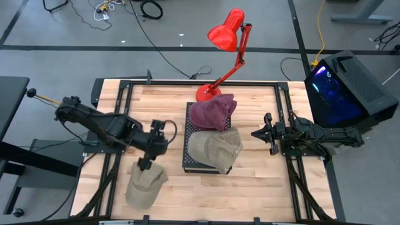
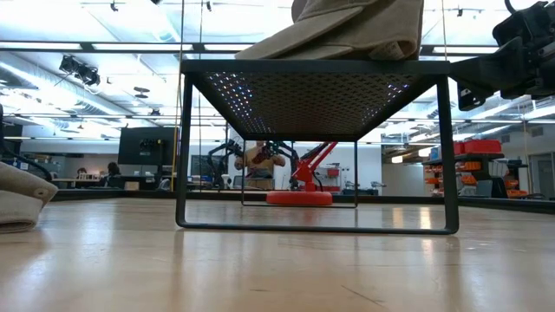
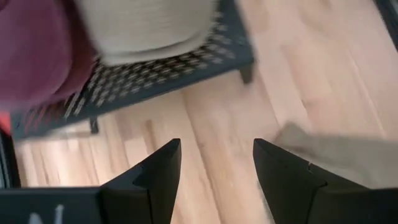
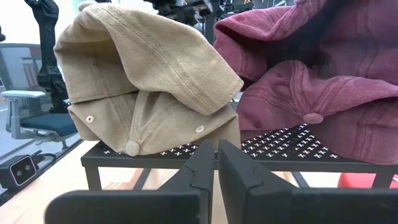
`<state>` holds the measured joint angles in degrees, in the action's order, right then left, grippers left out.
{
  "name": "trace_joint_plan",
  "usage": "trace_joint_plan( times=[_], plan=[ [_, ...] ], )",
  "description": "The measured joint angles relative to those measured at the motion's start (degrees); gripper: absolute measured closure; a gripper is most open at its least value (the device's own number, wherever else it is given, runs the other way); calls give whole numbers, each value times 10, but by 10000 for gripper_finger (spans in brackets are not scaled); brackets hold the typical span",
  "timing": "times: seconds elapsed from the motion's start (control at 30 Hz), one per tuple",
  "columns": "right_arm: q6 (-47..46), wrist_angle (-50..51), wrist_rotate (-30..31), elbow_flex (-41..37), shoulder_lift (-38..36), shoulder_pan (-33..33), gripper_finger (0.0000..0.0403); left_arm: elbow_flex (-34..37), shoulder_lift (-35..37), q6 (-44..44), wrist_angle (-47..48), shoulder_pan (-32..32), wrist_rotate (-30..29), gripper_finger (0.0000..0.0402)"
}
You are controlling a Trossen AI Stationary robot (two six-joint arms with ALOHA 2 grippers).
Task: Pick & Place hat
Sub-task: Stack the brown cap on top of the brown cap on the shelf
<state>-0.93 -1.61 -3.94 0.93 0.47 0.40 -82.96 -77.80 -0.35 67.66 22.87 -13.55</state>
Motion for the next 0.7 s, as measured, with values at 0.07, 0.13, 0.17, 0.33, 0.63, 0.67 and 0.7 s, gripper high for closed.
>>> trace_joint_plan(
  times=[0.07,0.13,0.17,0.33,0.63,0.67,0.7],
  plan=[
    [0,0,0,0,0,0,376,0,0,59,3,12,8,195],
    [0,0,0,0,0,0,376,0,0,113,7,22,14,195],
    [0,0,0,0,0,0,376,0,0,133,10,26,14,195],
    [0,0,0,0,0,0,376,0,-1,215,32,40,36,195],
    [0,0,0,0,0,0,376,0,-2,328,42,48,105,195],
    [0,0,0,0,0,0,376,0,-2,331,42,48,103,195],
    [0,0,0,0,0,0,376,0,-2,332,42,48,99,195]
  ],
)
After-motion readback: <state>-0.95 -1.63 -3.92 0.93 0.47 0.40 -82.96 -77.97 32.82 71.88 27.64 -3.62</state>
